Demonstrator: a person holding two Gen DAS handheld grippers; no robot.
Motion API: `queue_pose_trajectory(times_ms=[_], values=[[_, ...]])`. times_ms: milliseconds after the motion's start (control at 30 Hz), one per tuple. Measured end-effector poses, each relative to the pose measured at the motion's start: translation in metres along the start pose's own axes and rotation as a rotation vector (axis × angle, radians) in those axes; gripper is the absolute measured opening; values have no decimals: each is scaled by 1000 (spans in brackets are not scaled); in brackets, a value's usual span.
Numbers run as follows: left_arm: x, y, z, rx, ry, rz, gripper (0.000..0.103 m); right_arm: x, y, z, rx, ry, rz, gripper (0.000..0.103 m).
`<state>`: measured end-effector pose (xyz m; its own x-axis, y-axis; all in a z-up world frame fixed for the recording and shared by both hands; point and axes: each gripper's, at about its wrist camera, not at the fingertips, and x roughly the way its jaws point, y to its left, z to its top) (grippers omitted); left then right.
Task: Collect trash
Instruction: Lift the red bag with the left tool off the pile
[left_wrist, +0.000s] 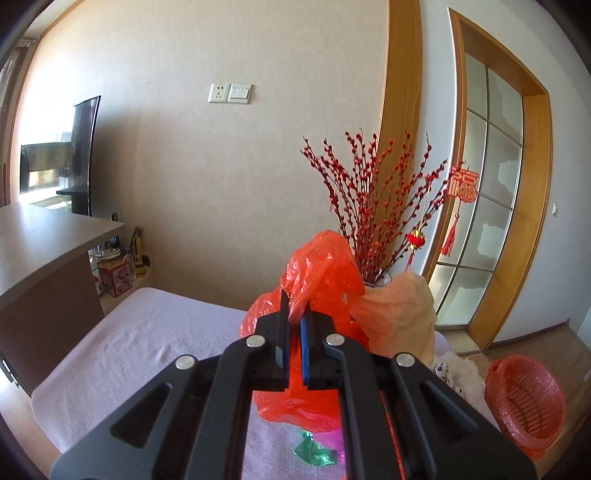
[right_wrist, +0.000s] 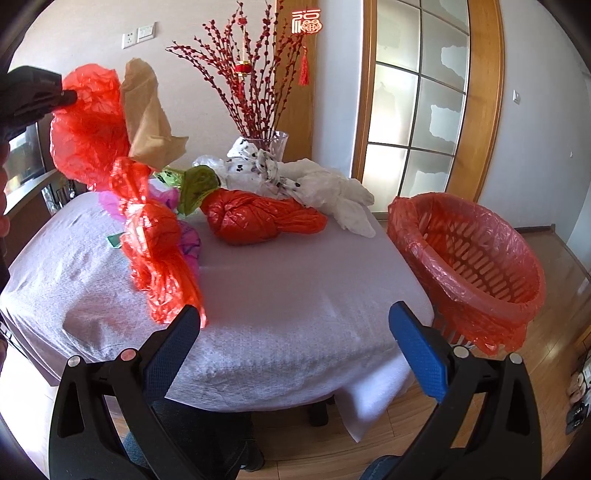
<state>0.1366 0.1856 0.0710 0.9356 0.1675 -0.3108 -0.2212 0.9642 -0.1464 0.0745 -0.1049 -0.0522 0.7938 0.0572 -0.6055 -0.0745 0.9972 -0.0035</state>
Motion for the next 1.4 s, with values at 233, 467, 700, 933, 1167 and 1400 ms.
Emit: queue_pose_trajectory(times_ms=[233,467,700,933,1167,1400], values=[[-7,10,7,34,-9,36,6,-3,11,5,-14,-11,34,101],[-19,20,9,78,-12,59,6,2,22,17,-14,-16,80,101],[-27,24,15,82,-20,53,6,16,41,39,-9,-36,170,92],[-32,28,31,127,-43,89,6,42,59,49,1,26,238,84],[-29,42,26,109,-31,141,6,67,63,40,7,124,241,67],[-28,55,24,90,-27,166,6,75,48,32,45,158,222,58]])
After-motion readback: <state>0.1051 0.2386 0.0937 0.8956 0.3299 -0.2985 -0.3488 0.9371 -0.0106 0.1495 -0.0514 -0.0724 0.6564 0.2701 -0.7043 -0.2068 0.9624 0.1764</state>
